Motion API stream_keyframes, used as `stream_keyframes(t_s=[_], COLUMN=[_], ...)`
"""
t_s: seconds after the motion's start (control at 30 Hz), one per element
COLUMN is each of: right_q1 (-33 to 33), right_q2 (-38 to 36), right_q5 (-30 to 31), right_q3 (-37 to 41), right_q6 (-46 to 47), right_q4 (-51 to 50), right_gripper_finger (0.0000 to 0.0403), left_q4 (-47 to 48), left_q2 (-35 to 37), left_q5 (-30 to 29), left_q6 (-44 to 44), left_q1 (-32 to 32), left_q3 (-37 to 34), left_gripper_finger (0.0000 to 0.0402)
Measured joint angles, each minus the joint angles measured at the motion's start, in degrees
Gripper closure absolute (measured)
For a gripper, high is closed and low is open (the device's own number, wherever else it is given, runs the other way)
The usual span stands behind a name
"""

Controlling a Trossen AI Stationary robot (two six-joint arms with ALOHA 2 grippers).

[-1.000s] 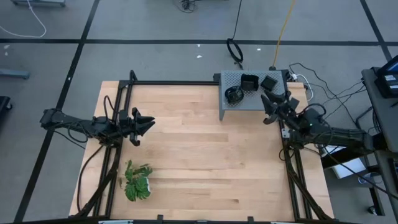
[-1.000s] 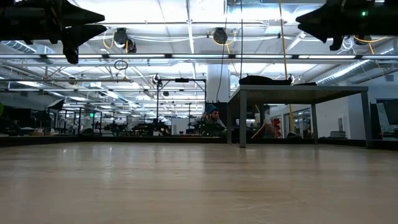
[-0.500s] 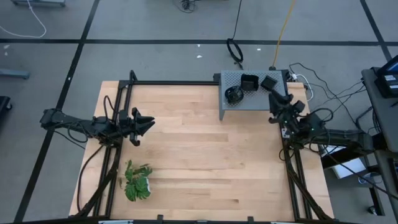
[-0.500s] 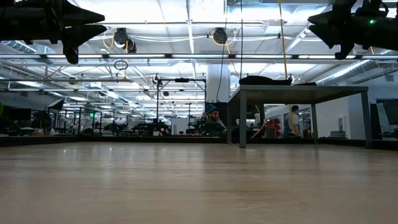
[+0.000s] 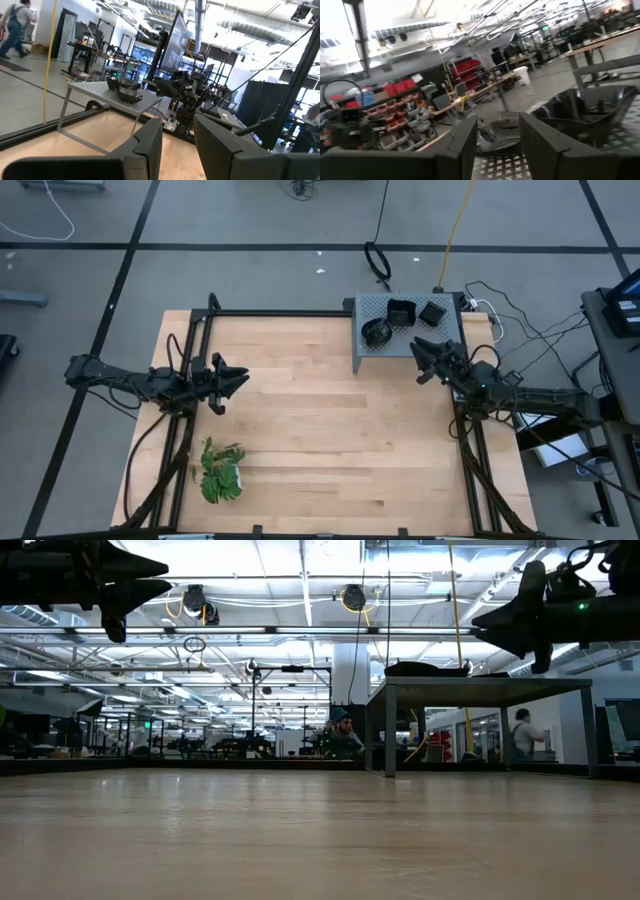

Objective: Pick & Place Mini shaped plates
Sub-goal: Return to Home Position

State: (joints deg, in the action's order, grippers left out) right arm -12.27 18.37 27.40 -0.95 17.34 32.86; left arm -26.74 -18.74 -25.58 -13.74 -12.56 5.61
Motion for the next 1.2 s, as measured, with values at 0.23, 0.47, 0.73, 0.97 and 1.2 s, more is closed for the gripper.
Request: stream_keyframes(t_s=[0.23,0.47,0.73,0.97,1.2], right_q1=[0.0,0.0,0.0,0.0,0.0], right_q2=[0.0,-0.1,0.0,0.0,0.0], right_q5=[2.7,2.4,2.6,2.6,2.6], right_q3=[0.1,0.1,0.1,0.1,0.1], right_q6=[-2.0,-3.3,-6.0,-6.4,-6.4], right_q4=[-3.2,-8.8,-8.2,-8.4,-8.5], right_gripper_finger=[0.0271,0.0271,0.0271,0.0271,0.0271], left_q4=[0.0,0.0,-1.6,5.3,13.6], left_q2=[0.0,0.0,0.2,0.8,4.1], left_q5=[0.0,0.0,0.0,-0.3,0.0], left_q6=[0.0,0.0,0.0,-0.2,-0.2], left_q1=[0.0,0.2,7.7,17.8,24.7], left_q3=[0.0,0.0,-2.0,-4.7,-4.7], left_gripper_finger=[0.0286,0.0286,0.0286,0.0286,0.0286])
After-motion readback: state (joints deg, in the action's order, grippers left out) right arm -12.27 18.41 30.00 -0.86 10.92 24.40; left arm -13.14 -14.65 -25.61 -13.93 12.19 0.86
